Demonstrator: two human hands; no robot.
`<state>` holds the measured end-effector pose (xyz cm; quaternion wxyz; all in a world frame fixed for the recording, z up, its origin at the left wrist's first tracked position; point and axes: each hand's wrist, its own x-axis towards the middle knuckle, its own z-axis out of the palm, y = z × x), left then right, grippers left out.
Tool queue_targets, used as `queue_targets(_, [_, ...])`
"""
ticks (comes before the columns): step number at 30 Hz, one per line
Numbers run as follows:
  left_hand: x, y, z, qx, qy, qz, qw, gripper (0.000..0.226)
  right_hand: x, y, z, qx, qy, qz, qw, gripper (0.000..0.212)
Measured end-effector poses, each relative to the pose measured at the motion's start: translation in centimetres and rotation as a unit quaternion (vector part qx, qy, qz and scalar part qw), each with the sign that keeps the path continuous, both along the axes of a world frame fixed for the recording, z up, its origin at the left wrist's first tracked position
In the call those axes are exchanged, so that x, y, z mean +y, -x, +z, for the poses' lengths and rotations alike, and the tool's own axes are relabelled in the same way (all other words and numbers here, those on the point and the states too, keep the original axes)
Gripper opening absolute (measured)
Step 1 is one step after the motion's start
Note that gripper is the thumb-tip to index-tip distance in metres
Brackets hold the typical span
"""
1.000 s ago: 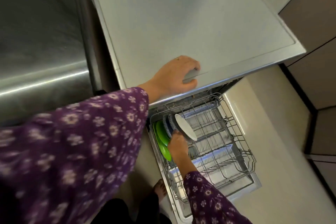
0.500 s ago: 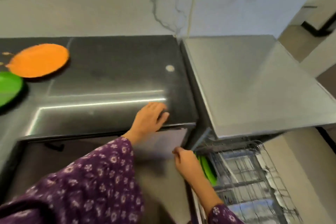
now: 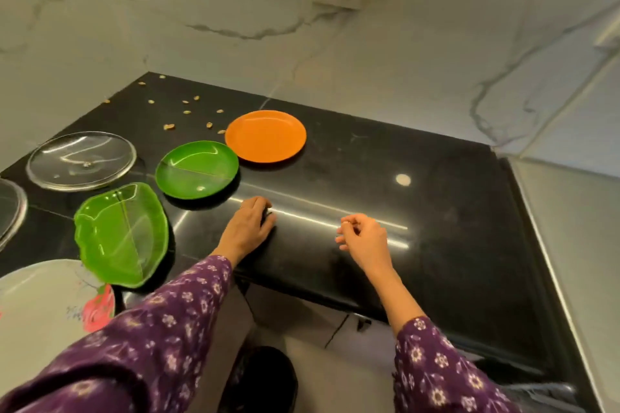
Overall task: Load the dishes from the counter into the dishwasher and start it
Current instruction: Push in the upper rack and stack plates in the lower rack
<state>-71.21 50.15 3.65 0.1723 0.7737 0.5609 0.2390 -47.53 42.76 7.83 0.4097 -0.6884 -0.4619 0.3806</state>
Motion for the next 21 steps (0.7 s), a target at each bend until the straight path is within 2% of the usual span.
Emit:
queue_targets(3, [1.2,0.5,-1.3,-0.024,-0.03,0.013,0.999,0.032,5.1,1.7,-0.7,0.054,0.032,-0.014,0.998,0.011])
queue_targets(7, [1.8,0.6,-2.1,0.003,-0.054,-0.01,0.998,0.028,11.7,3.9,-2.1,0.133,0.07,-0.047,0.988,0.016])
queue_targets(13, [2.2,0.6,-2.3,0.015,-0.034,-0.017,0.999,0.039,20.6,8.1,-2.2,0.112,0.082,-0.039,0.99,0.036])
queue_targets(18, [2.3,0.7,-2.3,0.017,-0.029,-0.017,0.999,0.04,24.8,10.8,-1.9,0.098,0.096,-0.075,0.988,0.024])
queue_targets(20, [2.3,0.7,-2.1,0.015,-0.025,-0.018,0.999,0.041,25.1,11.4,-1.3,0.136,0.111,-0.1,0.979,0.016])
queue_targets(21, [2.2,0.7,-2.2,0.014,-0.024,-0.017,0.999,0.041,24.9,11.7,-0.9,0.161,0.107,-0.112,0.975,0.019])
